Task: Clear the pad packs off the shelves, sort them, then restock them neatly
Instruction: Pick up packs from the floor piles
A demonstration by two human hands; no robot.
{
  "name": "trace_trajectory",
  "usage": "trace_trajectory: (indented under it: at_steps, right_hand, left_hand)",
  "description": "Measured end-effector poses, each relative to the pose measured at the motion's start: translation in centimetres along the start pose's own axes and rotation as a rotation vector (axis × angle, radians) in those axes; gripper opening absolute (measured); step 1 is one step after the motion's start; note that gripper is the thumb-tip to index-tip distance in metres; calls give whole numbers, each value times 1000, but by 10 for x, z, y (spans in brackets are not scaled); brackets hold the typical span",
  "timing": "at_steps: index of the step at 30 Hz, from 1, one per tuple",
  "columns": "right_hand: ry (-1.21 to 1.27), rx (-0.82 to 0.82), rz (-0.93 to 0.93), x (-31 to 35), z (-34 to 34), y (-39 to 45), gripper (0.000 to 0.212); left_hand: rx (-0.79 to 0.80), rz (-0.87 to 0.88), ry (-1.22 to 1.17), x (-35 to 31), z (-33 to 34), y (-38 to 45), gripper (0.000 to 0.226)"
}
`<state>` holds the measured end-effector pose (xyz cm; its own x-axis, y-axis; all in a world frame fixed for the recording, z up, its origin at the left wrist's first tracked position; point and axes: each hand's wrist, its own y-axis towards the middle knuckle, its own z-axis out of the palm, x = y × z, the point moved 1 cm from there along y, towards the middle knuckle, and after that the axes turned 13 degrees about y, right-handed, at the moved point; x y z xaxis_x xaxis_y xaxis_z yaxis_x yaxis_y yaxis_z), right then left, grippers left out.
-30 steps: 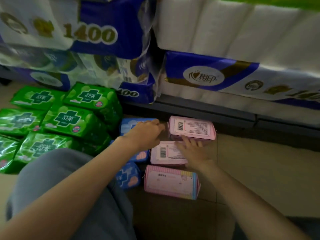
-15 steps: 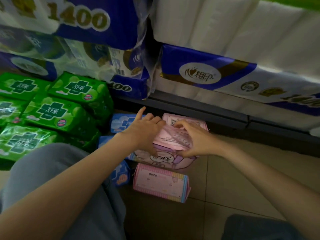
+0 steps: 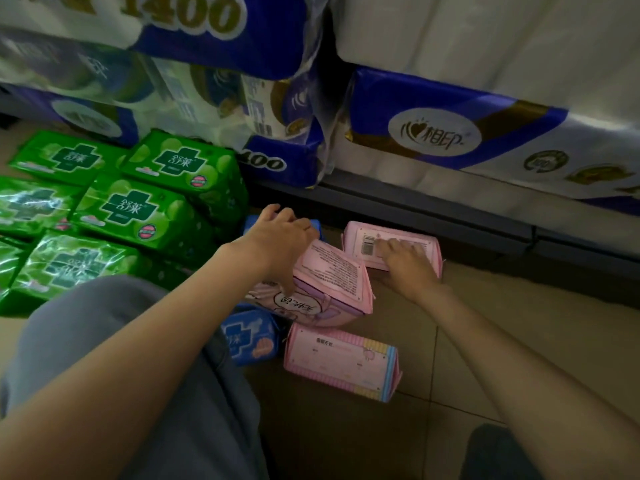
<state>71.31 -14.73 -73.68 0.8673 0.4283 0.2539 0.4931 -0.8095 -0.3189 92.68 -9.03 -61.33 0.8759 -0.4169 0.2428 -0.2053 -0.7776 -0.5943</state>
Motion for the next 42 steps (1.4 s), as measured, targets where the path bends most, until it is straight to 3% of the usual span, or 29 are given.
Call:
trace_trajectory:
  at_steps: [4,9,14,19,21,23,25,30,36,42]
  right_hand:
    - [-57,15,189,-1,6,7,80]
    - [-85,-33,83,3,7,2,62]
    - [27,136,60,-15,-7,17,58]
    - [-191,121,73,2,5,1,68]
    - [-133,145,141,1,10,-17,71]
    - [74,253,210,0,2,-26,79]
    - [266,327,236,1,-24,-31,81]
    - [185,357,50,13,-131,-49,62]
    - [170,219,-36,32,-257,-91,58]
    - [153,-31,-84,53,-371,-139,63]
  left_hand:
    - [-18,44,-9,-1,1,-2,92]
    - [-20,18,-24,3,-2,-6,93]
    - [0,32,23,0,-1,-6,94]
    - [-3,34,-5,5,-3,-8,95]
    - [21,57,-12,5,-3,-8,95]
    - [52,106,-17,2,-5,-7,92]
    - [71,144,-41,-3,-8,-8,88]
    - [2,202,-71,-6,-27,-21,86]
    - [-263,301,-304,-9,-70,-57,94]
    - [-620,258,-180,24,-164,-105,88]
